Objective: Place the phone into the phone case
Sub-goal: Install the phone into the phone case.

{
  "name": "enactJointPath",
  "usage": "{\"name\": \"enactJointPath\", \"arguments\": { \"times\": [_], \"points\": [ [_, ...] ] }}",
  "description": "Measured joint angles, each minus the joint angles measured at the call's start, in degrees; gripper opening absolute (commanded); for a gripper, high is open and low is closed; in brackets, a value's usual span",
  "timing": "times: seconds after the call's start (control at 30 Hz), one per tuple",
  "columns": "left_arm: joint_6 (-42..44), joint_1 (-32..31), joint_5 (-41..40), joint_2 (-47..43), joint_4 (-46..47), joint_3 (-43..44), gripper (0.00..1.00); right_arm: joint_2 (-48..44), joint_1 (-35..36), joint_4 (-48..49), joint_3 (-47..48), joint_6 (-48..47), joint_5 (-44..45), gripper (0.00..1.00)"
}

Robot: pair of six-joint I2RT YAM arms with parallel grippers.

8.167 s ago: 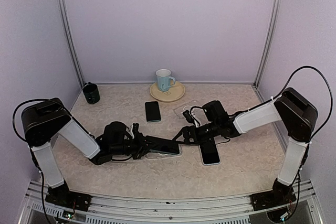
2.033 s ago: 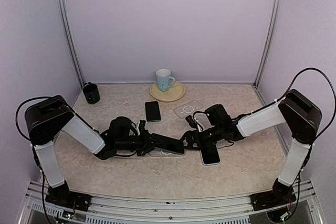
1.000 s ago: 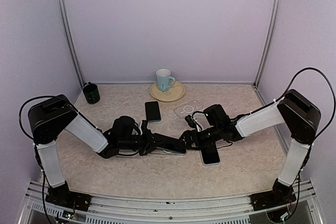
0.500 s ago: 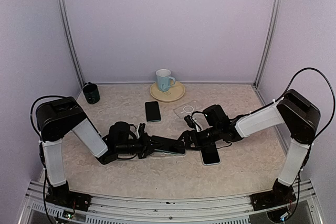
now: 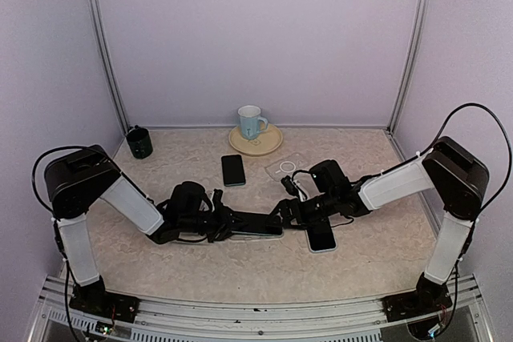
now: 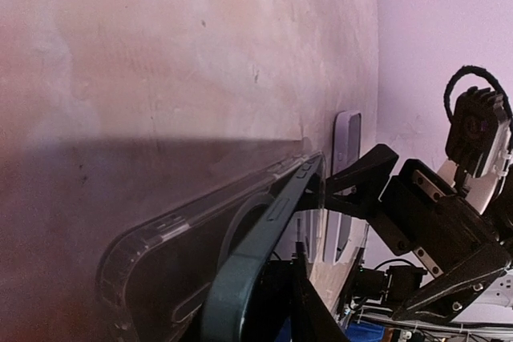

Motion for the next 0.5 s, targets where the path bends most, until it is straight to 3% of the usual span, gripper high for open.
{"name": "enactJointPath", "arguments": {
  "times": [0.23, 0.5],
  "points": [
    [3.72, -0.17, -2.64, -4.07, -10.43, 1.27, 0.27, 0.02, 0.72, 0.02, 0.0, 0.02, -0.15, 1.0],
    [4.17, -0.31, -2.01, -6.47, -8.04, 1.73, 0.01, 0.02, 0.79, 0.02, 0.0, 0.2, -0.09, 1.0]
  ]
}}
